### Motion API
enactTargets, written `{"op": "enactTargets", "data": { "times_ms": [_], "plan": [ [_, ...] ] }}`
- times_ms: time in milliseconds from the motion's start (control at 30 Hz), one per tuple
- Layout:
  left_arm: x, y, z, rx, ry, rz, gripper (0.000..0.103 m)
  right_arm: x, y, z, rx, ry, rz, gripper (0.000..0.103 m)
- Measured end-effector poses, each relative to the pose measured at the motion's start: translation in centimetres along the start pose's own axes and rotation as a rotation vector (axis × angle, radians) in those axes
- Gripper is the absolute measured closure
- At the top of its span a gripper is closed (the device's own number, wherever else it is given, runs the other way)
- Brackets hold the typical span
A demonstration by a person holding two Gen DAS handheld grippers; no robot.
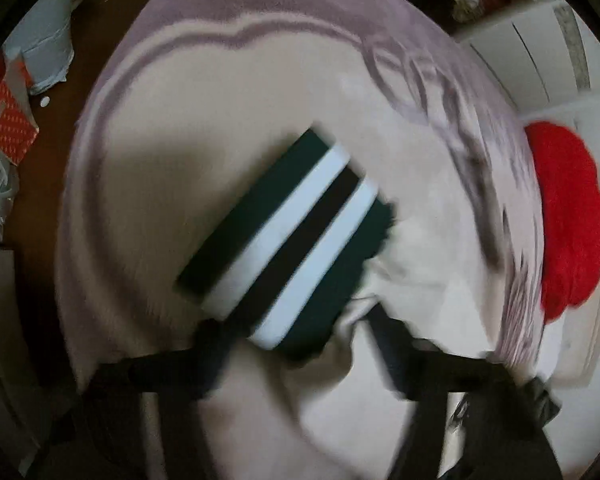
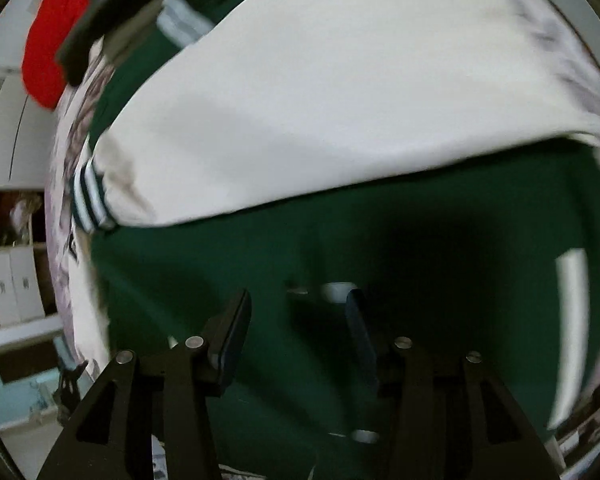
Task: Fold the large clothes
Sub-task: 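Grasp the other striped sleeve cuff with the left gripper while the right gripper holds its cuff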
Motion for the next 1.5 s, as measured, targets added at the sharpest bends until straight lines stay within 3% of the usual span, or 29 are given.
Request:
{"op": "enactTargets", "data": {
  "times_ms": [33,133,267,400,467,567,633,733,800,833,867,1000,1100,1167,1200,1267,1300,1333,1500],
  "plan": [
    [0.6,-0.5,-0.2,-0.03,-0.016,-0.006,0.077,0.2,1.8,-0.8,-0.003,-0.005,0.017,0.051],
    [2.4,-3.7,-0.4,-0.07,-0.063,-0.097,0.084,2.0,4.6,-0.6,-0.015,-0.027,0.07,0.051],
    [7.3,-6.4,-3.1,-0.111,-0.059,-0.101,0.085,3.5,9.2,-1.4,-0.056,-0.043,0.159,0.051],
    [9.6,-9.5,-7.0,-0.098,-0.005,-0.178,0.085,4.7,12.1,-1.4,-0.092,-0.056,0.206,0.051],
    [9.6,-10.8,-8.2,-0.089,0.017,-0.244,0.085,5.4,13.3,-0.2,-0.077,-0.1,0.228,0.037],
    [9.4,-11.2,-8.9,-0.072,0.042,-0.292,0.078,6.3,15.6,0.4,-0.07,-0.154,0.255,0.026],
    [9.2,-11.1,-8.8,-0.092,0.062,-0.301,0.075,7.4,17.8,-0.7,-0.079,-0.175,0.267,0.025],
    [8.7,-10.5,-8.7,-0.142,0.118,-0.272,0.058,9.0,21.1,-4.8,-0.186,-0.138,0.307,0.026],
    [8.7,-10.1,-8.1,-0.162,0.126,-0.271,0.05,9.6,22.2,-6.5,-0.28,-0.157,0.322,0.049],
    [8.6,-10.2,-8.1,-0.164,0.13,-0.275,0.046,9.7,22.3,-6.7,-0.314,-0.164,0.327,0.067],
    [8.3,-10.4,-8.0,-0.163,0.133,-0.285,0.045,9.8,23.2,-6.4,-0.325,-0.177,0.341,0.078],
    [7.7,-11.1,-8.3,-0.133,0.12,-0.331,0.037,8.3,28.4,-3.6,-0.241,-0.229,0.509,0.082],
    [7.5,-12.3,-9.2,-0.095,0.093,-0.359,0.037,7.4,28.3,-6.4,-0.224,-0.098,0.529,0.082],
    [7.4,-13.0,-9.3,-0.082,0.054,-0.368,0.039,7.5,27.6,-7.3,-0.22,-0.058,0.541,0.077],
    [7.3,-13.1,-9.1,-0.082,0.035,-0.372,0.04,7.9,26.9,-6.5,-0.16,-0.045,0.496,0.075],
    [7.3,-13.5,-8.5,-0.072,-0.027,-0.388,0.077,8.5,25.4,-4.8,-0.087,-0.014,0.418,0.041],
    [7.3,-13.8,-8.2,-0.063,-0.05,-0.408,0.088,8.5,24.5,-3.8,-0.08,-0.015,0.389,0.035],
    [7.3,-13.6,-7.6,-0.068,-0.068,-0.414,0.089,8.3,23.2,-2.4,-0.094,-0.029,0.365,0.032],
    [5.4,-16.1,-2.9,-0.052,-0.224,-0.515,0.09,6.9,18.0,1.1,-0.412,-0.108,0.437,0.021]
  ]
}}
Point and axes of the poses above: each gripper's, at about its wrist camera, not at the fingertips, and z roughly against the way its jaws point, y to its left, x to its top, the point moved 2 cm from there along -z, roughly the way its jaws point, and after that the axes turned 5 degrees about -y, right-handed, at the moved point
